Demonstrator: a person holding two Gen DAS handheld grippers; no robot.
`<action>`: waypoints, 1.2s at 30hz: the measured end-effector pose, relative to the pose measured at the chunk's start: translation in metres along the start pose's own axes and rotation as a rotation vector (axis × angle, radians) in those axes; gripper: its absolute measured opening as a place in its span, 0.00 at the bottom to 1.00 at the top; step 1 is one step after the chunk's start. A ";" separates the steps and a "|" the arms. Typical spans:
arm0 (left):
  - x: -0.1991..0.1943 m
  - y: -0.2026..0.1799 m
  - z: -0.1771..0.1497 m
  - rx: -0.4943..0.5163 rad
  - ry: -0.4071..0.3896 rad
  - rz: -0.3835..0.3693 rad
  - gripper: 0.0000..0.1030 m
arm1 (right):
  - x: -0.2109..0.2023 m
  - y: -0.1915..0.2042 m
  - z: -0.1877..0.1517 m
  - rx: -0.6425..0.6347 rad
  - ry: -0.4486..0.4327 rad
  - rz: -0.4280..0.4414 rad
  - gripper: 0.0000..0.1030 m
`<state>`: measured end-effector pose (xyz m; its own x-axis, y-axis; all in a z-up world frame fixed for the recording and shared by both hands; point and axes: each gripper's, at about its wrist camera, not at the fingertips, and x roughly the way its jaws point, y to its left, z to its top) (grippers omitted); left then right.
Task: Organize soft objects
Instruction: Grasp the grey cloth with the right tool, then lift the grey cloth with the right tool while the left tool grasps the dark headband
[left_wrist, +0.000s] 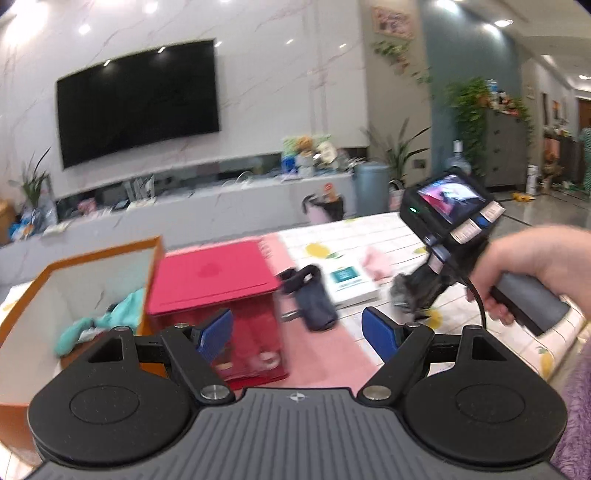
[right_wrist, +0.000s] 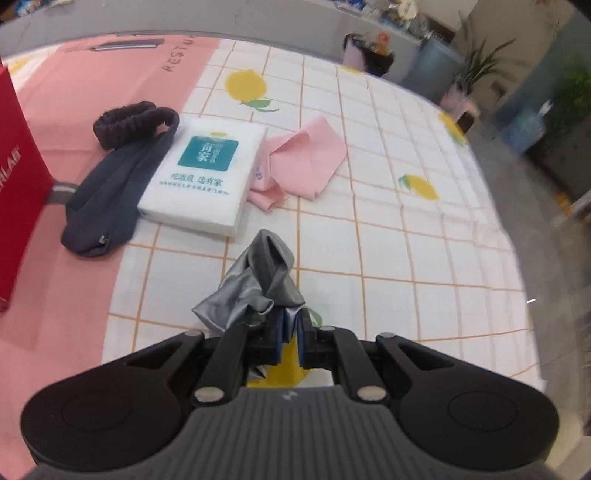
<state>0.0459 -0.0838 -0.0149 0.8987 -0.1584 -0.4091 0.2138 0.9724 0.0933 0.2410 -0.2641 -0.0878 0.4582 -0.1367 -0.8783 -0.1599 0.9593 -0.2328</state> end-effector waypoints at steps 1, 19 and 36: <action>0.001 -0.007 -0.002 0.020 -0.011 0.005 0.91 | 0.000 -0.005 0.001 -0.020 0.009 0.027 0.05; 0.113 -0.076 0.007 0.044 0.065 0.090 0.90 | 0.007 -0.049 -0.003 -0.136 0.108 0.190 0.10; 0.092 -0.058 -0.021 0.092 0.096 0.145 0.89 | 0.013 -0.056 0.029 0.313 0.082 0.491 0.86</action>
<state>0.1076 -0.1510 -0.0771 0.8830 0.0039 -0.4693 0.1224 0.9634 0.2383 0.2812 -0.3126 -0.0746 0.3251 0.3352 -0.8843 -0.0645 0.9408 0.3329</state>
